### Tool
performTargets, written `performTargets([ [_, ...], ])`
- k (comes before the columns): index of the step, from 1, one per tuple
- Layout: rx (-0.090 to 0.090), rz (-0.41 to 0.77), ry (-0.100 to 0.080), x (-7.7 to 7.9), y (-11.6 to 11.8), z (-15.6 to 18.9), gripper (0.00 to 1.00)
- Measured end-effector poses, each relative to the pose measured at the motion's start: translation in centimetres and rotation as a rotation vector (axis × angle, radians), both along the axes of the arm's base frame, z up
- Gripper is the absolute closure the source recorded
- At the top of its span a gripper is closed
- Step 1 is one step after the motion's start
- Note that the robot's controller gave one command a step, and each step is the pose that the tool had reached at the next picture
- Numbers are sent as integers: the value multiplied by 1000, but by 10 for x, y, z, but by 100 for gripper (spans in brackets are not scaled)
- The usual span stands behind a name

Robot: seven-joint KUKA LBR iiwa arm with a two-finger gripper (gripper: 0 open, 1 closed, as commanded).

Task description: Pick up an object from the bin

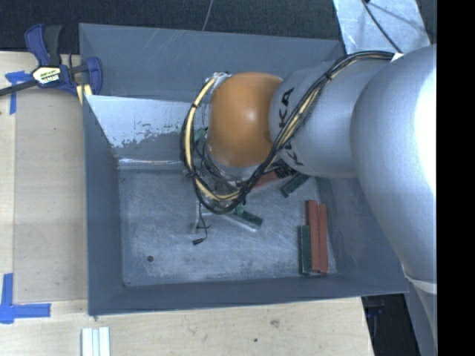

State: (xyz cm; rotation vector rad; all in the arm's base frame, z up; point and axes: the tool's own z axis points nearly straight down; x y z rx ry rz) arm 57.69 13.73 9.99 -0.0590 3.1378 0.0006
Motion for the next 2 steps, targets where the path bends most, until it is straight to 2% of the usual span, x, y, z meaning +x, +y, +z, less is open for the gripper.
performTargets([
  [1, -1, -21, -2, 26, 12, -22, 0],
  [2, 1, 38, 2, 14, -32, -17, 0],
])
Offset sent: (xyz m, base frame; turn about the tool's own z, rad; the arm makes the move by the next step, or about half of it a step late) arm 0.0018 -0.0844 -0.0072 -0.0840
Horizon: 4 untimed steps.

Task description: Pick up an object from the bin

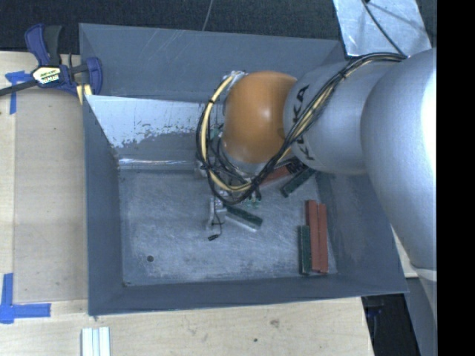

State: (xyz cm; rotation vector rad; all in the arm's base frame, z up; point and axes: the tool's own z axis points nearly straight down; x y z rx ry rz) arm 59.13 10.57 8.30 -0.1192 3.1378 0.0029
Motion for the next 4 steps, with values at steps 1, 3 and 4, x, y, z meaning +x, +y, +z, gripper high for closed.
performTargets([
  [1, -4, -4, 0, 0, -46, 0, 0],
  [3, -1, 215, -2, 12, -71, 18, 0],
  [4, -1, 215, -2, 12, -71, 18, 0],
])
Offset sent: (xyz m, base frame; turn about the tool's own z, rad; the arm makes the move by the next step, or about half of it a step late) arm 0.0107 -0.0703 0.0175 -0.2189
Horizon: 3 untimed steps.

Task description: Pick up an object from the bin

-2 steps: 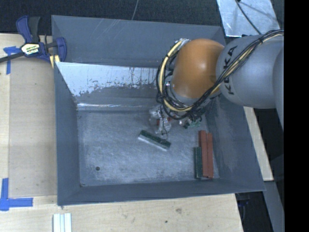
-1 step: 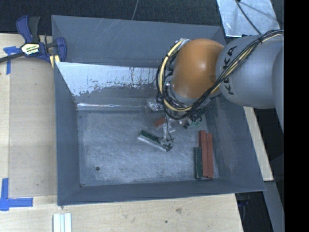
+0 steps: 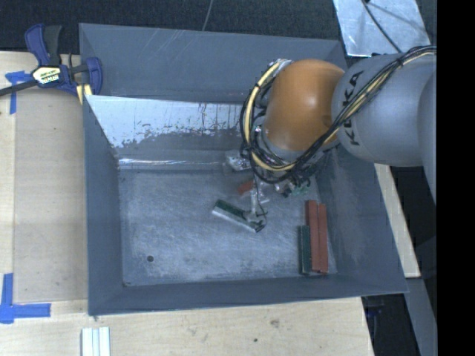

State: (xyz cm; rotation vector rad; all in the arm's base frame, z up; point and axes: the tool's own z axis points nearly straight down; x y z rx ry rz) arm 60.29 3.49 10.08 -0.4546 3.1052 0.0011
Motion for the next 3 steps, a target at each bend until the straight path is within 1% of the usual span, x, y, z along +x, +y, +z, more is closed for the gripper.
performTargets([
  [1, 2, -237, -7, 6, -20, -28, 100],
  [2, 3, -238, -7, 6, -20, -28, 100],
  [3, 0, -265, 6, -2, -32, 26, 100],
])
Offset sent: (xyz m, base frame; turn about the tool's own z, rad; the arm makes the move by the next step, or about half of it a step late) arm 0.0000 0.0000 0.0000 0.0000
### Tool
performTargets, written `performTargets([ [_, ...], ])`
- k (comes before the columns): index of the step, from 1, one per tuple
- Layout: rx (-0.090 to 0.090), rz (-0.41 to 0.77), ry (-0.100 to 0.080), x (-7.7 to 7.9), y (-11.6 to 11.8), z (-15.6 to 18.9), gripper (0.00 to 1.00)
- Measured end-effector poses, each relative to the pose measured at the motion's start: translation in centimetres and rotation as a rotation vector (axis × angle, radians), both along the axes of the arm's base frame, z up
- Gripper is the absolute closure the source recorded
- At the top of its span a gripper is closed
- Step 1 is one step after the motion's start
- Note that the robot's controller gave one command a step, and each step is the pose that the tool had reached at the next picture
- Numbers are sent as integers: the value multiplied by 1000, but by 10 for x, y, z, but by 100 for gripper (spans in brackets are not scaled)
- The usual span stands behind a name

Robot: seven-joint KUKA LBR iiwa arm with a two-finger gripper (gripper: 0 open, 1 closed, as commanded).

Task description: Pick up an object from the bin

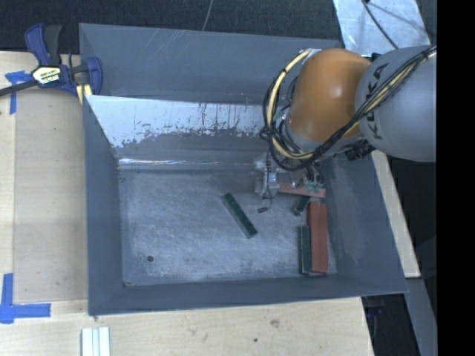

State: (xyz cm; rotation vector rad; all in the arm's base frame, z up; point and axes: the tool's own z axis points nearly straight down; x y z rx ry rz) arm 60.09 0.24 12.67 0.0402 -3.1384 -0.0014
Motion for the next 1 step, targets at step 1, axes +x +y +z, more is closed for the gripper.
performTargets([
  [1, -4, 243, -6, -15, -47, 112, 100],
])
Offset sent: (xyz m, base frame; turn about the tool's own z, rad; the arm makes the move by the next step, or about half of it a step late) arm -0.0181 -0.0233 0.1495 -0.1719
